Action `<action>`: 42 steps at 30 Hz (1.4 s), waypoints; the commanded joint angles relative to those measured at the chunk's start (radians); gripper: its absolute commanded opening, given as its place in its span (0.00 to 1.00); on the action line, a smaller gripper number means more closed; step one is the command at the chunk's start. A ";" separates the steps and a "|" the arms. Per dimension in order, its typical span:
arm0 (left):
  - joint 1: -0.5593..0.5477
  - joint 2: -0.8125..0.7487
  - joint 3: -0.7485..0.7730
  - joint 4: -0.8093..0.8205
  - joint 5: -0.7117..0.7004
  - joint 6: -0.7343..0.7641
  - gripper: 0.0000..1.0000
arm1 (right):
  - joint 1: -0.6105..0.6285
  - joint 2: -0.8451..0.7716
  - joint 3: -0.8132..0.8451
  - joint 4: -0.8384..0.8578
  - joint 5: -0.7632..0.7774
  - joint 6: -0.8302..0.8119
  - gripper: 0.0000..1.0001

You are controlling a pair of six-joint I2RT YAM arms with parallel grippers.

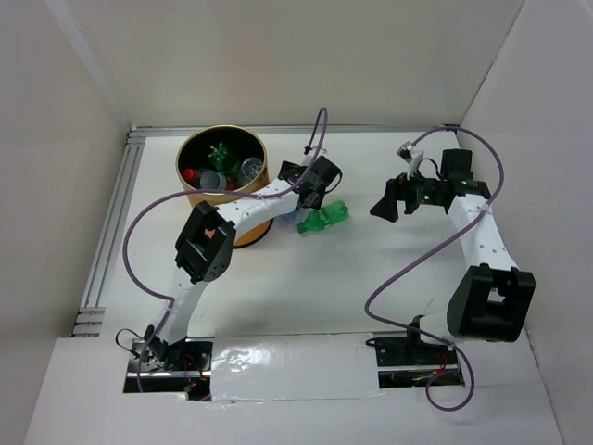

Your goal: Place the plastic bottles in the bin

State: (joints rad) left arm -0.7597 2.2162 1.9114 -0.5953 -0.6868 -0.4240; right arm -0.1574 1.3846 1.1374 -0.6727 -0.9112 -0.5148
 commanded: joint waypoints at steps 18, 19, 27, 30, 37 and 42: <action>-0.010 -0.093 0.019 0.048 0.194 0.053 0.12 | 0.093 -0.056 -0.046 -0.198 -0.204 -0.839 1.00; -0.010 -0.114 0.049 0.048 0.214 0.053 0.07 | 0.104 -0.096 -0.069 -0.199 -0.204 -0.966 1.00; 0.017 -0.380 0.176 0.048 0.191 0.042 0.08 | 0.283 -0.098 -0.179 0.114 0.003 -1.070 1.00; 0.083 -0.492 0.115 0.048 0.141 0.033 0.08 | 0.344 -0.024 -0.145 0.157 0.061 -1.070 1.00; 0.281 -0.673 -0.161 0.072 0.159 0.024 0.08 | 0.412 0.086 -0.085 0.240 0.121 -0.993 1.00; 0.313 -0.714 -0.320 0.072 0.223 0.024 0.11 | 0.441 0.198 -0.009 0.251 0.140 -0.993 1.00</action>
State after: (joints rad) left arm -0.4446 1.5131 1.6417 -0.5179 -0.5102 -0.3977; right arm 0.2687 1.5318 1.0538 -0.4957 -0.7895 -1.5188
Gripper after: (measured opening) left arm 0.420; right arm 0.999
